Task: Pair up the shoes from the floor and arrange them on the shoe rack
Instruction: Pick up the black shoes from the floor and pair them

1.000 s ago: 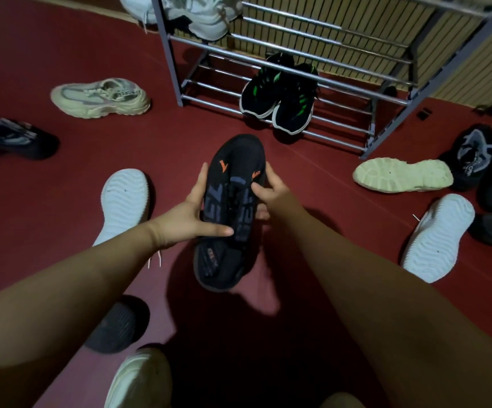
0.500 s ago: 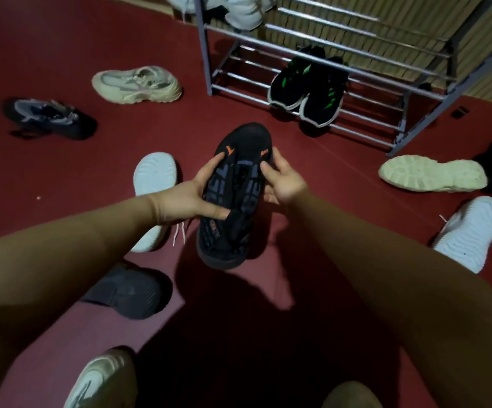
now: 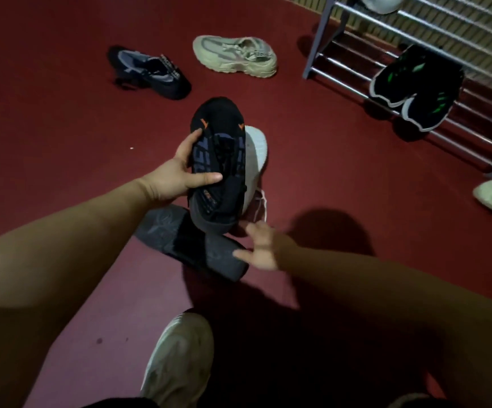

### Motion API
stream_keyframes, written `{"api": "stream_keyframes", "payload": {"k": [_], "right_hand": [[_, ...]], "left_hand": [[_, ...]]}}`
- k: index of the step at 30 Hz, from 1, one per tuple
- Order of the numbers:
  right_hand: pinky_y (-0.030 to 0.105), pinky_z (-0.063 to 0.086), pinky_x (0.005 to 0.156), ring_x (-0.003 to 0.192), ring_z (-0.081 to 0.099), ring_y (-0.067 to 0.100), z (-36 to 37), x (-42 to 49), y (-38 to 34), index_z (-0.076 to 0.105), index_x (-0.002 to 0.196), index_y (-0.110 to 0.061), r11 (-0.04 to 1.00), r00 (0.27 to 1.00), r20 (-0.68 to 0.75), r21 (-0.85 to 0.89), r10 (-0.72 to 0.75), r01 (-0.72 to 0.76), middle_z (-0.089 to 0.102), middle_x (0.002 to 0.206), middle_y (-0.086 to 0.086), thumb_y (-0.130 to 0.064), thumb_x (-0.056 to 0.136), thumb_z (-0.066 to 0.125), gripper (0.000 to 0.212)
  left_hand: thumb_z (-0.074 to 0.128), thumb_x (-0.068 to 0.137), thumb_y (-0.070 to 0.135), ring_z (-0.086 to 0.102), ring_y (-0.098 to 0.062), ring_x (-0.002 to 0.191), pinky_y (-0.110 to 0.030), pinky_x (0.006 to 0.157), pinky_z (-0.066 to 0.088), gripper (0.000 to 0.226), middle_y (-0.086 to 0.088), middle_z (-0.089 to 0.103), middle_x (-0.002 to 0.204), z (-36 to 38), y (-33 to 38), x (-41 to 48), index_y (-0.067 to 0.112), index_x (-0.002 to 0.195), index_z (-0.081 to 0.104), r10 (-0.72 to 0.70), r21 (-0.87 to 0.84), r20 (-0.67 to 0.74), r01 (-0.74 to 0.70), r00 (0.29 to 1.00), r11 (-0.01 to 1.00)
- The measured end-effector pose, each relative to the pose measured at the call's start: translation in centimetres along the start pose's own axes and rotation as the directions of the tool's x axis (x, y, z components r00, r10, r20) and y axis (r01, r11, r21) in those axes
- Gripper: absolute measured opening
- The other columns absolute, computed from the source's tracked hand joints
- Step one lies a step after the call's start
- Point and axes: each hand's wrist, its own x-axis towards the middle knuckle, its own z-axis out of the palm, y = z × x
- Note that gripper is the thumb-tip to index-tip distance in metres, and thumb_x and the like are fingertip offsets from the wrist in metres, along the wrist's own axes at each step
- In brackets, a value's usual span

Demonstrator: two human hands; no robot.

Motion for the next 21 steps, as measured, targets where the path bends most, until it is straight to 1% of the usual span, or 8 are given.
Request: {"api": "stream_keyframes", "payload": {"k": [2,5,8,12,15,17,19,21], "right_hand": [[0.035,0.032,0.105,0.128,0.039,0.037,1.8,0.2,-3.6,0.012,0.151,-0.023,0.986,0.998,0.045,-0.156,-0.044,0.05,0.03,0.144,0.019,-0.061,0.083,0.055,0.089],[0.044,0.026,0.107,0.135,0.024,0.036,4.1,1.3,-6.7,-0.001,0.151,-0.024,0.928,0.998,0.058,-0.373,0.021,0.002,0.013,0.153,0.018,-0.073,0.074,0.056,0.107],[0.047,0.022,0.109,0.138,0.017,0.035,4.8,2.2,-7.6,-0.003,0.15,-0.018,0.878,0.999,-0.004,-0.478,0.033,-0.031,0.007,0.155,0.016,-0.066,0.072,0.063,0.113],[0.042,0.029,0.104,0.129,0.03,0.035,4.5,2.1,-7.7,0.011,0.147,-0.014,0.899,0.997,-0.076,-0.439,-0.021,-0.015,0.02,0.15,0.017,-0.051,0.075,0.068,0.1],[0.036,0.037,0.102,0.125,0.038,0.033,2.0,2.4,-6.7,0.022,0.145,-0.019,0.983,0.997,-0.037,-0.169,-0.072,0.065,0.033,0.141,0.012,-0.044,0.071,0.073,0.093],[0.028,0.038,0.1,0.122,0.045,0.024,-0.8,2.5,-5.6,0.031,0.141,-0.02,0.987,0.997,0.026,0.147,-0.066,0.061,0.042,0.136,0.007,-0.034,0.072,0.077,0.084],[0.02,0.041,0.089,0.107,0.052,0.013,-3.8,1.8,-4.3,0.043,0.133,-0.019,0.881,0.991,0.13,0.472,-0.033,-0.033,0.052,0.121,0.001,-0.022,0.075,0.077,0.068],[0.015,0.046,0.078,0.09,0.057,0.01,-6.9,0.2,-2.5,0.054,0.116,-0.016,0.759,0.976,0.216,0.64,-0.025,-0.122,0.06,0.1,-0.001,-0.011,0.078,0.071,0.042]], "left_hand": [[0.065,0.082,0.004,0.035,-0.011,0.132,-0.031,0.106,0.035,0.097,0.004,0.031,0.144,-1.3,-0.8,-0.3,0.028,0.15,0.001,0.001,-0.004,-0.023,-0.001,1.0,1.0],[0.067,0.081,0.005,0.035,-0.01,0.131,-0.027,0.104,0.036,0.099,0.007,0.033,0.139,-2.7,-1.5,-0.5,0.029,0.15,0.0,0.01,0.019,-0.023,-0.01,1.0,1.0],[0.069,0.08,0.007,0.037,-0.01,0.13,-0.027,0.104,0.036,0.1,0.002,0.033,0.146,-3.5,-2.0,-0.6,0.03,0.149,0.0,0.025,0.052,-0.008,-0.025,1.0,0.998],[0.069,0.08,0.007,0.038,-0.009,0.128,-0.026,0.104,0.037,0.1,0.0,0.029,0.151,-3.8,-1.8,-0.3,0.031,0.149,0.002,0.058,0.078,0.012,-0.058,0.998,0.995],[0.069,0.081,0.007,0.036,-0.007,0.128,-0.024,0.104,0.036,0.097,0.004,0.028,0.149,-4.3,-0.5,0.3,0.031,0.149,0.004,0.102,0.077,-0.005,-0.101,0.995,0.992],[0.067,0.082,0.007,0.036,-0.004,0.127,-0.016,0.099,0.036,0.095,0.007,0.029,0.145,-4.8,1.2,0.7,0.029,0.149,0.004,0.16,0.064,-0.032,-0.158,0.987,0.985],[0.064,0.083,0.006,0.038,0.0,0.124,-0.009,0.095,0.039,0.093,0.009,0.03,0.141,-5.3,3.1,1.1,0.026,0.15,0.003,0.231,0.042,-0.065,-0.228,0.971,0.973],[0.062,0.085,0.008,0.041,0.006,0.118,-0.006,0.091,0.041,0.09,0.013,0.032,0.137,-5.4,4.8,1.2,0.027,0.15,0.003,0.272,0.03,-0.097,-0.27,0.957,0.962]]}}
